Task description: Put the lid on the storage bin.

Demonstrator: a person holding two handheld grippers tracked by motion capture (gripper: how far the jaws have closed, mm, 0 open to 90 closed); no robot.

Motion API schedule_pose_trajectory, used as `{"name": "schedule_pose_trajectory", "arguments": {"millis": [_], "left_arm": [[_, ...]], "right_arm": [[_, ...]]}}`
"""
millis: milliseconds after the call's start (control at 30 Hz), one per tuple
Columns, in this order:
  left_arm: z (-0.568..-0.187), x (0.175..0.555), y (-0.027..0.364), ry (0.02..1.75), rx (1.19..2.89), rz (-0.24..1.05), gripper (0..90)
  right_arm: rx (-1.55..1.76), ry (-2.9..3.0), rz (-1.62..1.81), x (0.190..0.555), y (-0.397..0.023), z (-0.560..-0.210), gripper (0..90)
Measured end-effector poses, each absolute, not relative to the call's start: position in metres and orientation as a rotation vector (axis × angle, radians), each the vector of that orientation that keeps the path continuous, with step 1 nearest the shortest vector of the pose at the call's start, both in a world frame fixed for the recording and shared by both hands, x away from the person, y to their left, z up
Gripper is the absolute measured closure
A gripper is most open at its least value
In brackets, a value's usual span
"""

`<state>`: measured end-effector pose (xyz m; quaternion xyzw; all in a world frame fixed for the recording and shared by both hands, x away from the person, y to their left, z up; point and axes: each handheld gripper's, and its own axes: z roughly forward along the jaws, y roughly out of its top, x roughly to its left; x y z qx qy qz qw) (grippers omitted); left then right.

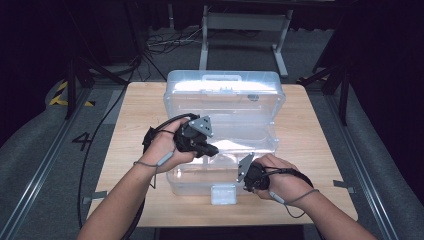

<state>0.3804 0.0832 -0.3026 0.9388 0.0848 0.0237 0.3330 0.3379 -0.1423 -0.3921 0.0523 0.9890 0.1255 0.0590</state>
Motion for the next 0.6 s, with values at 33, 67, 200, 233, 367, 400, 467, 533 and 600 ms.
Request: {"name": "schedule_pose_trajectory", "arguments": {"millis": [33, 67, 200, 233, 367, 400, 467, 533, 600], "left_arm": [[-0.3031, 0.3801, 0.0832, 0.222, 2.450, 0.061, 87.7], [-0.3032, 0.3799, 0.0833, 0.222, 2.452, 0.058, 87.7], [-0.3041, 0.3793, 0.0832, 0.222, 2.449, 0.058, 87.7], [-0.3043, 0.3791, 0.0831, 0.223, 2.448, 0.057, 87.7], [-0.3053, 0.3785, 0.0836, 0.227, 2.446, 0.052, 87.8], [-0.3056, 0.3782, 0.0840, 0.230, 2.447, 0.046, 87.8], [-0.3063, 0.3782, 0.0844, 0.230, 2.441, 0.045, 87.8], [-0.3066, 0.3779, 0.0845, 0.228, 2.442, 0.042, 87.8], [-0.3069, 0.3777, 0.0844, 0.228, 2.443, 0.041, 87.9]], "right_arm": [[0.161, 2.996, 0.379, 0.3378, -0.1422, -0.3921, 82.6], [0.162, 2.996, 0.378, 0.3378, -0.1422, -0.3921, 82.6], [0.162, 2.993, 0.380, 0.3375, -0.1422, -0.3922, 82.6], [0.162, 2.993, 0.380, 0.3375, -0.1422, -0.3922, 82.6], [0.164, 2.992, 0.380, 0.3375, -0.1421, -0.3922, 82.5], [0.164, 2.992, 0.380, 0.3375, -0.1421, -0.3922, 82.5], [0.162, 2.990, 0.379, 0.3373, -0.1422, -0.3921, 82.5], [0.160, 2.989, 0.380, 0.3374, -0.1424, -0.3921, 82.5], [0.159, 2.988, 0.383, 0.3374, -0.1425, -0.3922, 82.5]]}}
